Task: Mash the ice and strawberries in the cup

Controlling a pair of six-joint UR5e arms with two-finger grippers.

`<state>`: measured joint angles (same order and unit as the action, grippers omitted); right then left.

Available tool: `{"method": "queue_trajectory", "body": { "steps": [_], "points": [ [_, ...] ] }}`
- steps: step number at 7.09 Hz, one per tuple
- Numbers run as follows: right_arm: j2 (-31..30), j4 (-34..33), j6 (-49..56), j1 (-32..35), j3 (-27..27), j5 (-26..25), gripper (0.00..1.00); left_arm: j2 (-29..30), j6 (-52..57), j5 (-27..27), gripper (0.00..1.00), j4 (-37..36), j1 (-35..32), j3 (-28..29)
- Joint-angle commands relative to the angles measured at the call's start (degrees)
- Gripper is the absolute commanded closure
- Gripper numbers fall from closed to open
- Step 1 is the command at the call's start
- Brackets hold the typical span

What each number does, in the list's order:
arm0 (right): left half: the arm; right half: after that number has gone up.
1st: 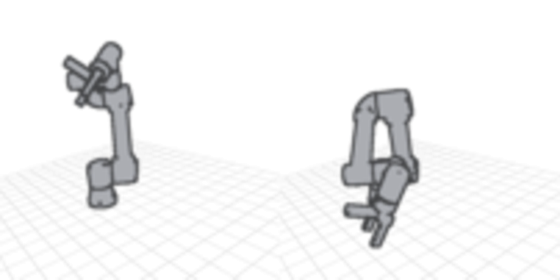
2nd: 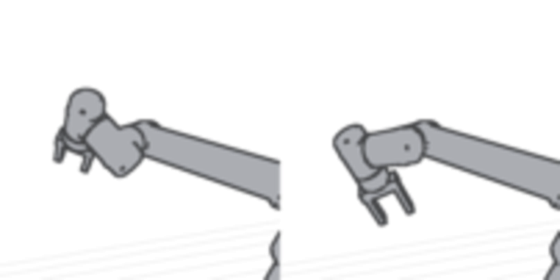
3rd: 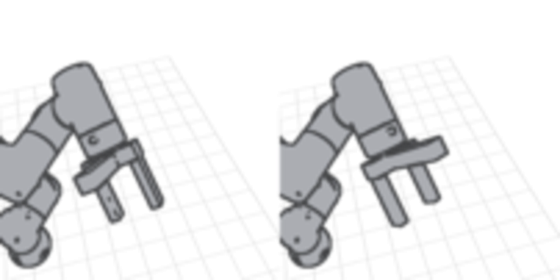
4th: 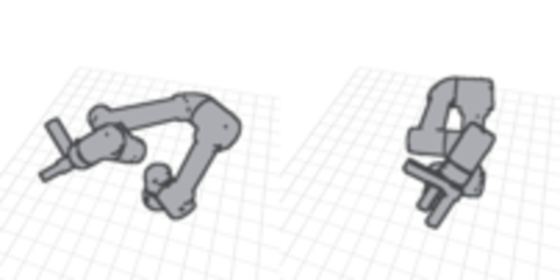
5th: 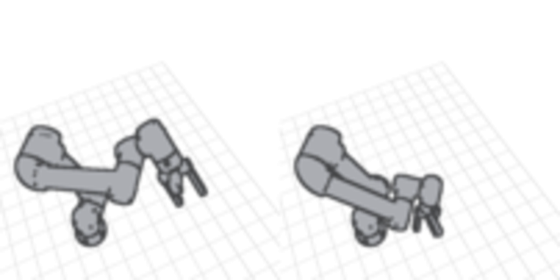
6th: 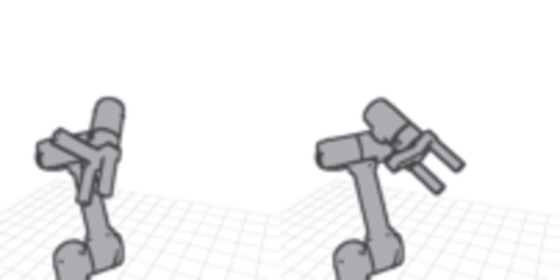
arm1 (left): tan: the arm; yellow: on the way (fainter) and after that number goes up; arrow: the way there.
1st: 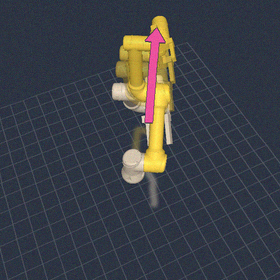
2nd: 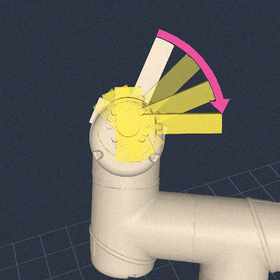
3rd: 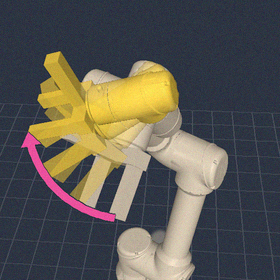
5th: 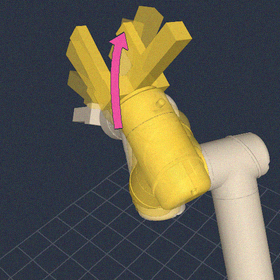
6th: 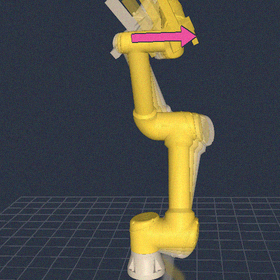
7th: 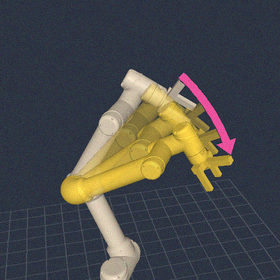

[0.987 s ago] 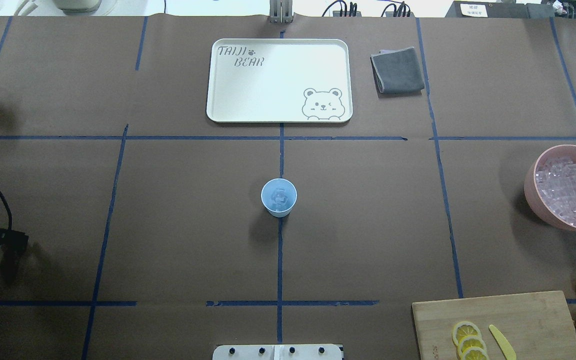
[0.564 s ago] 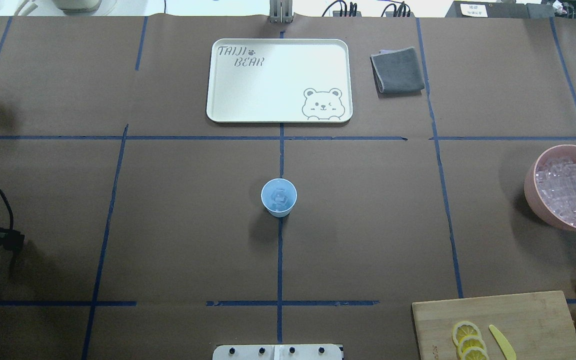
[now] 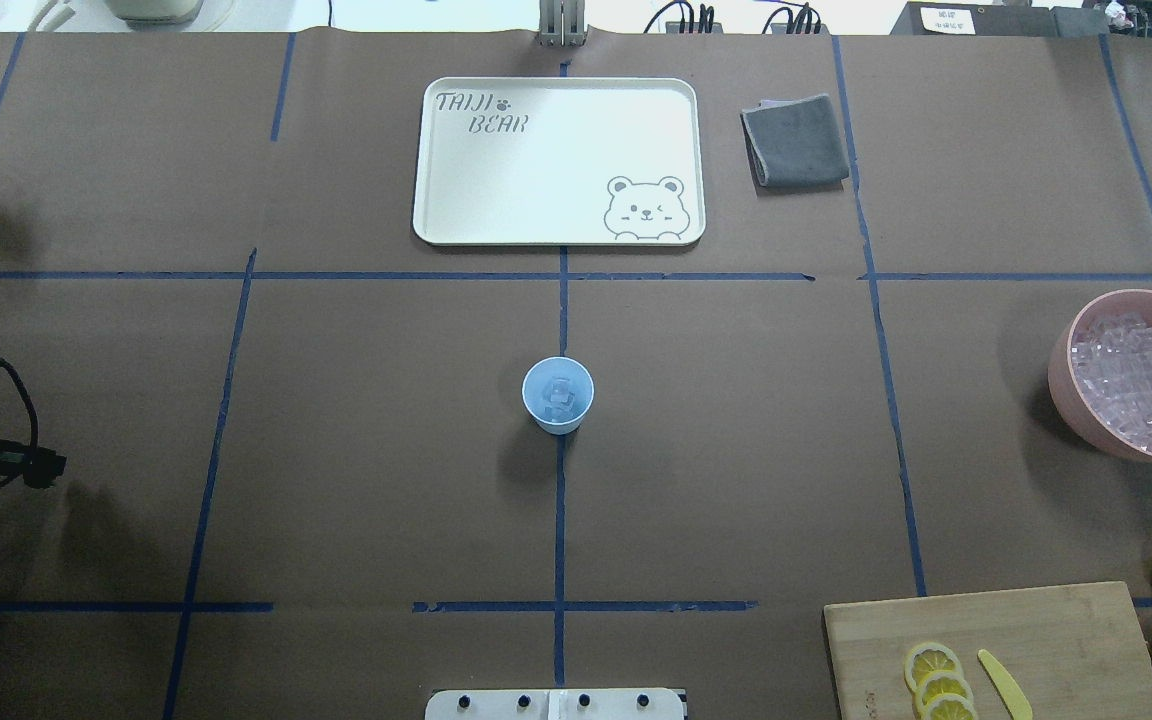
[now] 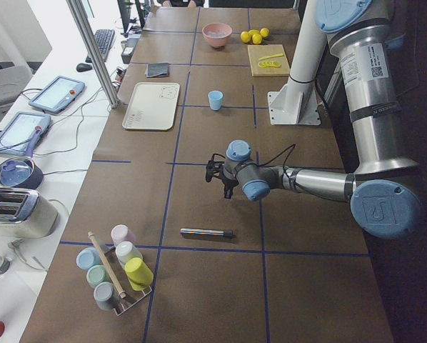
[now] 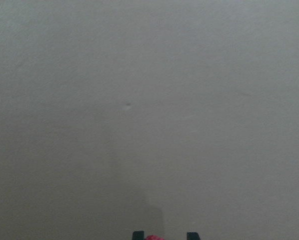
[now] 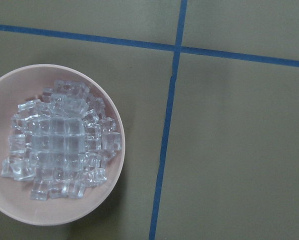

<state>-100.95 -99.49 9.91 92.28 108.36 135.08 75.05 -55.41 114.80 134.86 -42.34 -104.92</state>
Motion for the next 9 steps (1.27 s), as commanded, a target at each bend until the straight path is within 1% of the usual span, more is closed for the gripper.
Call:
{"method": "queue_trajectory", "body": {
  "steps": [1, 2, 3, 4, 5, 6, 7, 8, 9],
  "points": [
    [-0.04, 0.00, -0.06, 0.00, -0.08, 0.01, 0.01, 8.92, 0.03, 0.16, 1.00, -20.65, -0.38, -8.15],
    [0.05, 0.00, -0.06, 0.00, -0.17, -0.08, 0.01, 17.06, 0.03, 0.16, 1.00, -35.04, -0.29, -12.11],
    [0.14, 0.00, -0.06, 0.00, -0.34, -0.08, 0.01, 27.67, 0.03, 0.16, 1.00, -48.93, -0.29, -13.11],
    [0.14, 0.00, -0.06, 0.00, -0.34, -0.08, 0.01, 38.83, -0.23, 0.16, 1.00, -59.52, 0.06, -12.34],
    [0.14, 0.00, -0.06, 0.00, -0.34, -0.08, 0.01, 47.38, -0.58, 0.25, 1.00, -62.67, 0.32, -10.07],
    [0.05, 0.00, -0.06, 0.00, -0.34, -0.08, 0.01, 52.95, -0.75, 0.16, 1.00, -62.52, 1.37, -6.65],
    [0.05, 0.00, -0.06, 0.00, -0.34, -0.08, 0.01, 60.14, -4.41, -0.01, 1.00, -62.35, 1.99, -0.27],
    [0.05, 0.00, -0.15, 0.00, -0.34, -0.08, 0.01, 67.09, -7.93, -0.28, 1.00, -62.09, 4.86, 5.72],
    [0.05, 0.00, -0.07, 0.00, -0.43, -0.08, 0.01, 70.46, -11.88, -5.15, 1.00, -60.17, 8.55, 9.95]
  ]
}}
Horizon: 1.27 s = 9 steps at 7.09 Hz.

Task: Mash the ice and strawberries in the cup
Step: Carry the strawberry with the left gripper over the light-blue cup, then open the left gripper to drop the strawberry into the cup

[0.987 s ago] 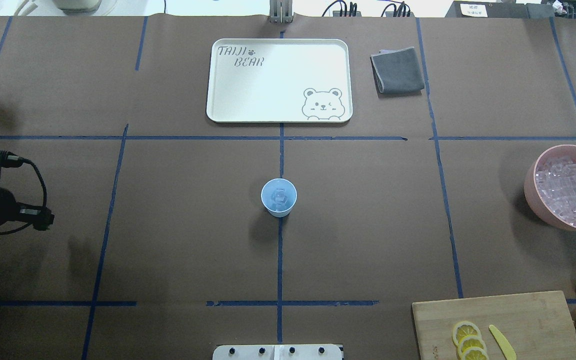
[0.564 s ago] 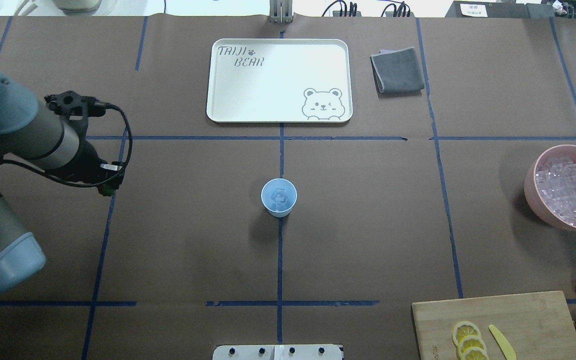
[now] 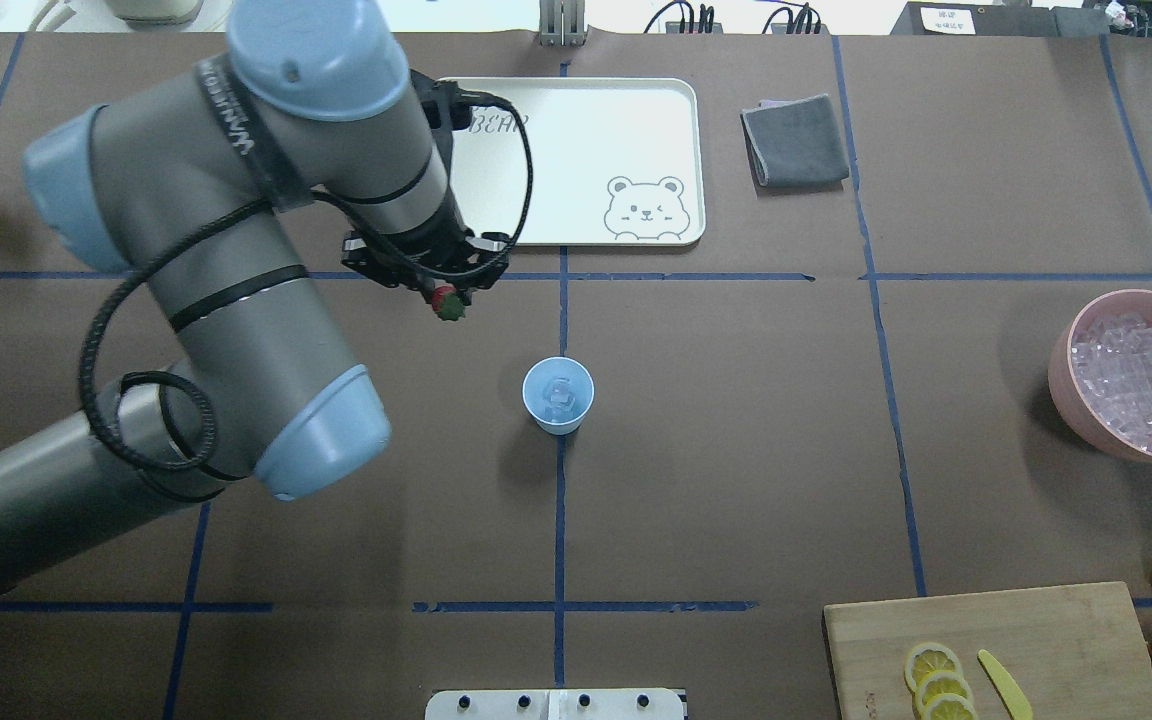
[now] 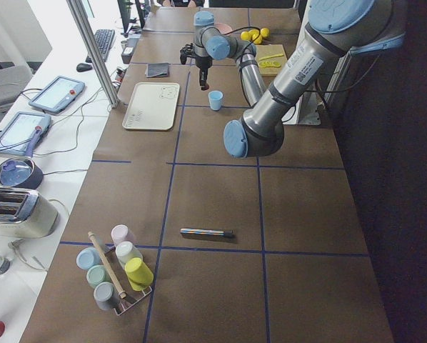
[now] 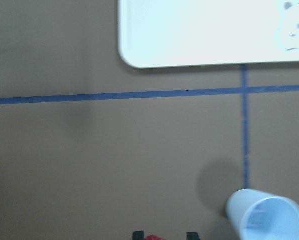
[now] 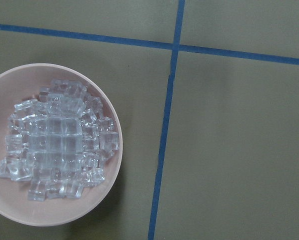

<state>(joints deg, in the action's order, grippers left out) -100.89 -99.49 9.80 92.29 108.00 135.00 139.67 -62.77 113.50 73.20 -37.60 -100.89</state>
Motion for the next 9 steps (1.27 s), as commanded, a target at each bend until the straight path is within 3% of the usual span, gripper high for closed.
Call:
{"method": "queue_trajectory", "body": {
  "steps": [1, 4, 5, 6, 7, 8, 9],
  "points": [
    [-0.01, 0.00, 0.04, 0.00, -0.24, 0.00, 0.01, 6.14, -5.95, -5.73, 1.00, 4.55, 6.28, 8.23],
    [0.08, 0.00, -0.05, 0.00, -0.24, 0.00, 0.01, 4.74, -5.70, -6.01, 1.00, 5.19, 6.92, 8.70],
    [0.08, 0.00, 0.04, 0.00, -0.24, 0.00, 0.01, 4.48, -5.61, -6.01, 0.96, 5.28, 6.92, 8.70],
    [0.08, 0.00, 0.04, 0.00, -0.33, 0.00, 0.01, 4.13, -5.26, -6.01, 0.42, 5.37, 7.18, 8.61],
    [0.08, 0.00, -0.05, 0.00, -0.33, 0.00, 0.01, 4.12, -5.26, -6.01, 0.10, 5.37, 7.62, 8.43],
    [0.08, 0.00, -0.05, 0.00, -0.33, 0.00, 0.01, 4.12, -5.17, -6.01, 0.02, 5.46, 8.15, 8.43],
    [0.26, 0.00, -0.05, 0.00, -0.33, 0.00, 0.01, 4.12, -5.26, -6.01, 0.01, 5.89, 8.41, 8.26]
  ]
}}
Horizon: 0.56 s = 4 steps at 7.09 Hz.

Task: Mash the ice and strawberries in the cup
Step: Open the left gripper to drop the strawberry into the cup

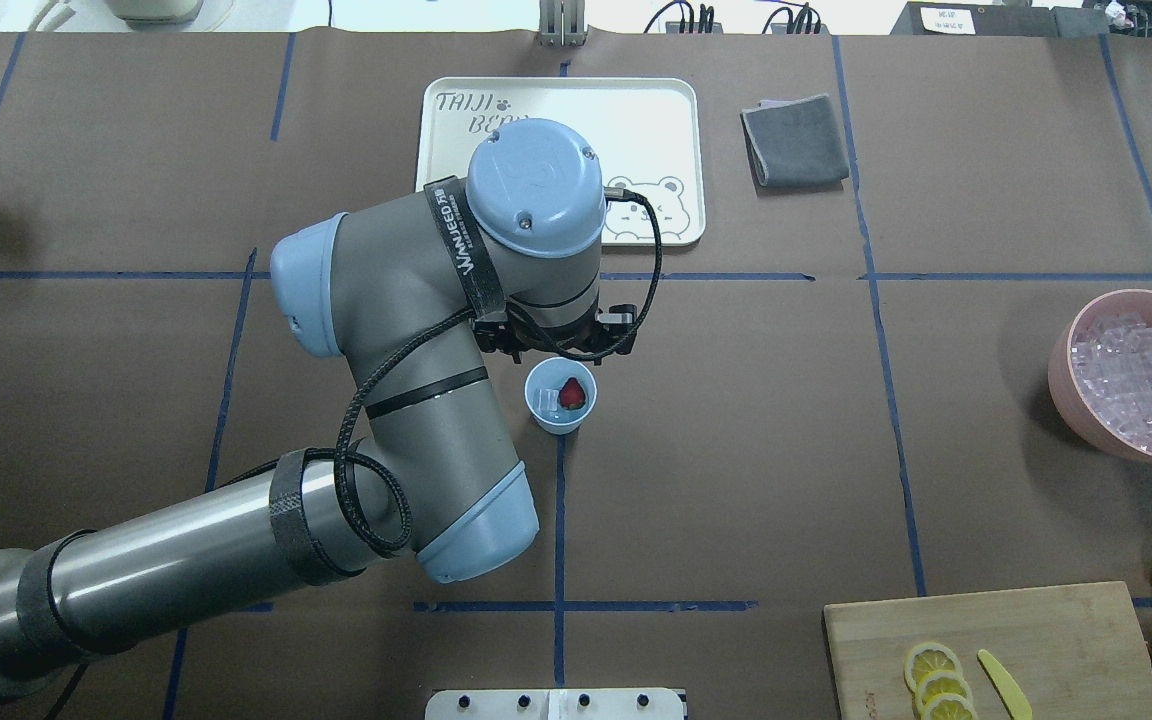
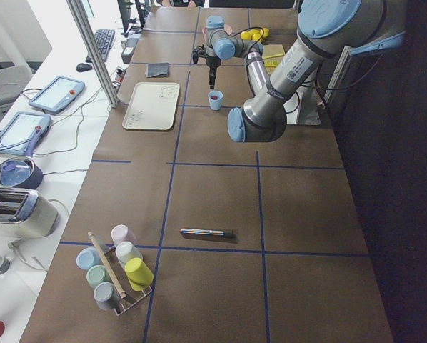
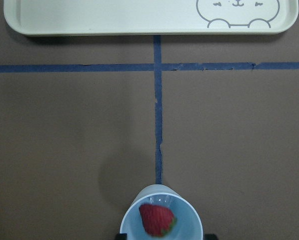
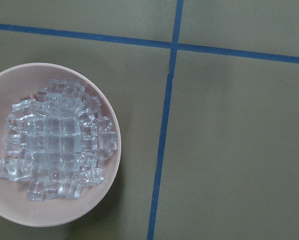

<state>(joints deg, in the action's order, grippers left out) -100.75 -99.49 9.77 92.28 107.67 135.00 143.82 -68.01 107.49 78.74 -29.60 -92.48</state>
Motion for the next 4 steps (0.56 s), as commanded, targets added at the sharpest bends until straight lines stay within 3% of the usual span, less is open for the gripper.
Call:
{"method": "queue_trajectory", "body": {
  "steps": [1, 2, 4],
  "points": [
    [0.12, 0.00, -0.01, 0.00, 0.08, 0.00, 0.01, -0.12, 0.07, 0.00, 0.01, 0.36, 0.34, -0.67],
    [0.12, 0.00, -0.01, 0.00, 0.17, 0.00, 0.01, -0.90, 1.63, 0.26, 0.01, -0.33, 0.16, -1.72],
    [0.12, 0.00, -0.01, 0.00, 0.08, 0.00, 0.01, -12.18, 11.00, 1.31, 0.02, -1.56, -3.85, -12.92]
  ]
}}
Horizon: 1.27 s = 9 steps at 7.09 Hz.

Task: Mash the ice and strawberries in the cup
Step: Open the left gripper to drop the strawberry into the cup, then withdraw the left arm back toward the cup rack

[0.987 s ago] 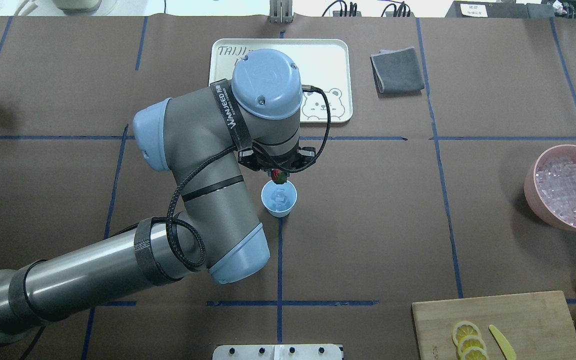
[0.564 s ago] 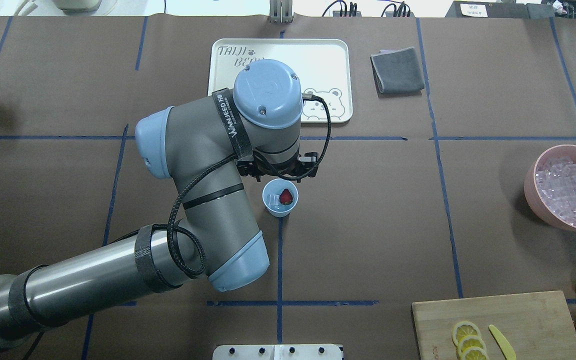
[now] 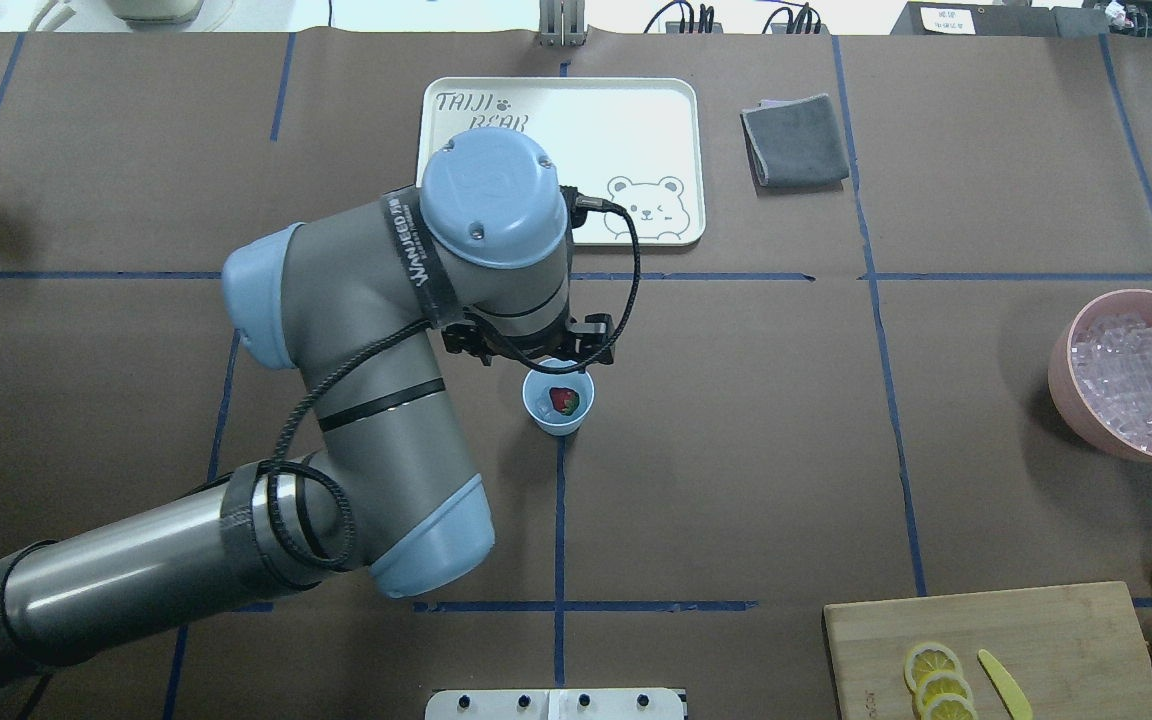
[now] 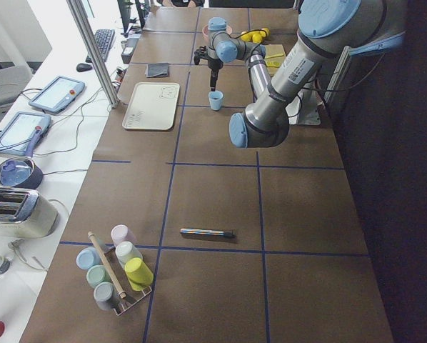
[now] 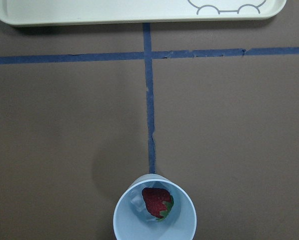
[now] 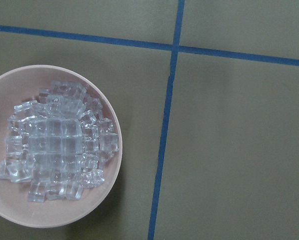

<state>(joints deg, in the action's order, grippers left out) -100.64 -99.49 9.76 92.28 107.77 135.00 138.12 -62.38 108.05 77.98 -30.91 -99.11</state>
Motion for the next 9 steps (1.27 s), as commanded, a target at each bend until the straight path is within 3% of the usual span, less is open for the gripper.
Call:
{"method": "queue_trajectory", "body": {
  "steps": [1, 3, 5, 7, 9],
  "points": [
    [0.00, 0.00, 0.00, 0.00, -0.02, 0.00, 0.01, -12.37, 11.77, 4.94, 0.02, -0.90, -7.80, -10.19],
    [0.09, 0.00, 0.00, 0.00, -0.02, 0.00, 0.01, -23.89, 26.61, 12.50, 0.02, -0.28, -20.52, -15.05],
    [0.27, 0.00, 0.00, 0.00, -0.02, 0.00, 0.01, -32.96, 46.37, 20.85, 0.01, -0.45, -36.42, -14.36],
    [0.27, 0.00, 0.00, 0.00, 0.07, 0.00, 0.01, -40.34, 58.44, 23.25, 0.01, -0.46, -46.65, -13.66],
    [0.18, 0.00, 0.00, 0.00, 0.07, 0.00, 0.01, -44.85, 73.89, 28.94, 0.01, 0.24, -55.52, -5.54]
  ]
}}
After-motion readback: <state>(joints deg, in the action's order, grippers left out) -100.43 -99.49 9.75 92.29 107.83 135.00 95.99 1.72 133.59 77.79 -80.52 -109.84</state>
